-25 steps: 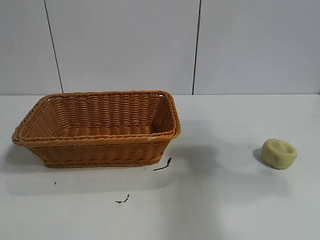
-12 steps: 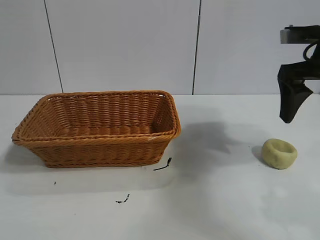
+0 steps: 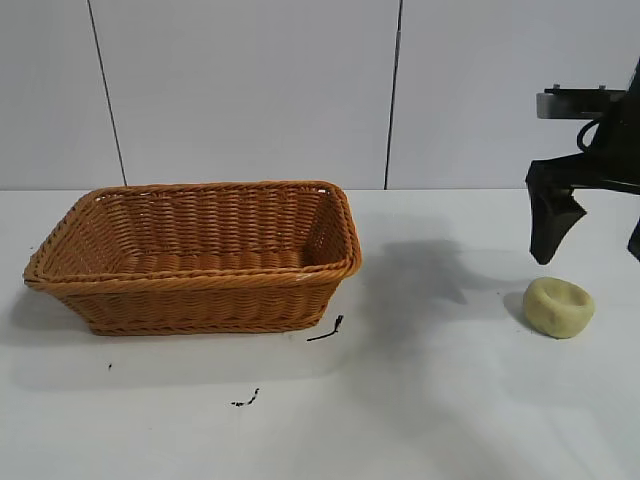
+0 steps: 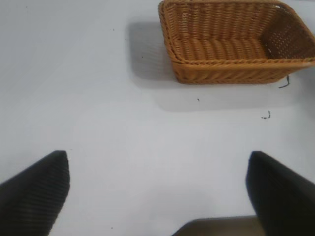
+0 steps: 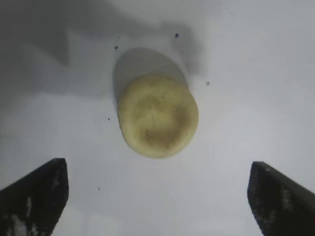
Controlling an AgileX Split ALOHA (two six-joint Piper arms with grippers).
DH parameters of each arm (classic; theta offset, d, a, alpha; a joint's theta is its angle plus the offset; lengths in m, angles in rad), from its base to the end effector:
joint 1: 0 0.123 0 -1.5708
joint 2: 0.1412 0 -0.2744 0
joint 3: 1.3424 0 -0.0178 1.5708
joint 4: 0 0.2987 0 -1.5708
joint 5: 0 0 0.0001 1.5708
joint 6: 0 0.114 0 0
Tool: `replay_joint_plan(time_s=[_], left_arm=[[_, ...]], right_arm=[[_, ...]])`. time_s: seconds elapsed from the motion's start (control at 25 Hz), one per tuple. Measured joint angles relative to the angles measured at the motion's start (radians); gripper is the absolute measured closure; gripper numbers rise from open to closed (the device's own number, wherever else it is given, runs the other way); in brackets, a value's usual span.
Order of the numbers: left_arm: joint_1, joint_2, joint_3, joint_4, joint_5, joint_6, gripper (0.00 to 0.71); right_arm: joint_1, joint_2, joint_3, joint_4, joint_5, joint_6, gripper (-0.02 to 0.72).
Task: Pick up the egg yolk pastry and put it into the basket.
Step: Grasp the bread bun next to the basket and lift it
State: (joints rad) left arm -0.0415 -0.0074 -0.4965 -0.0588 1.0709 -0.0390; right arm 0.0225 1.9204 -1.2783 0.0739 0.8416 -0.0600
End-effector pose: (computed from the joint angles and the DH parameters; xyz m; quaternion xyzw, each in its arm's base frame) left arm 0.0668 -0.0087 0.2883 0.0024 0.8545 -0.0502 0.5170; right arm 0.4121 0.0156 0.1107 -0.0190 0.9956 0.0279 0.0875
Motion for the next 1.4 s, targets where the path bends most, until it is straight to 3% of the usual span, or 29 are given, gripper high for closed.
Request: replay_joint_plan(time_s=[0.2,0.64,1.12,1.2,1.4], left_arm=[[0.0,0.0,0.0,0.0,0.0,0.0,0.015],[0.0,0.0,0.0,0.0,0.0,0.0,0.015],[0.0,0.0,0.0,0.0,0.0,0.0,0.015],[0.0,0.0,0.0,0.0,0.0,0.0,0.015],[0.0,0.0,0.0,0.0,0.0,0.0,0.015]], right_arm=[[0.0,0.079,0.0,0.063,-0.076,-0.034,0.015],[0.0,0.137,0.0,0.049,-0.166,-0.007,0.015],[0.0,0.18,-0.002,0.041,-0.127,-0.026,0.019],[0.0,0.18,-0.002,0.041,-0.127,-0.026,0.076],[0.0,0.18,-0.002,0.036,-0.123,-0.026,0.377]])
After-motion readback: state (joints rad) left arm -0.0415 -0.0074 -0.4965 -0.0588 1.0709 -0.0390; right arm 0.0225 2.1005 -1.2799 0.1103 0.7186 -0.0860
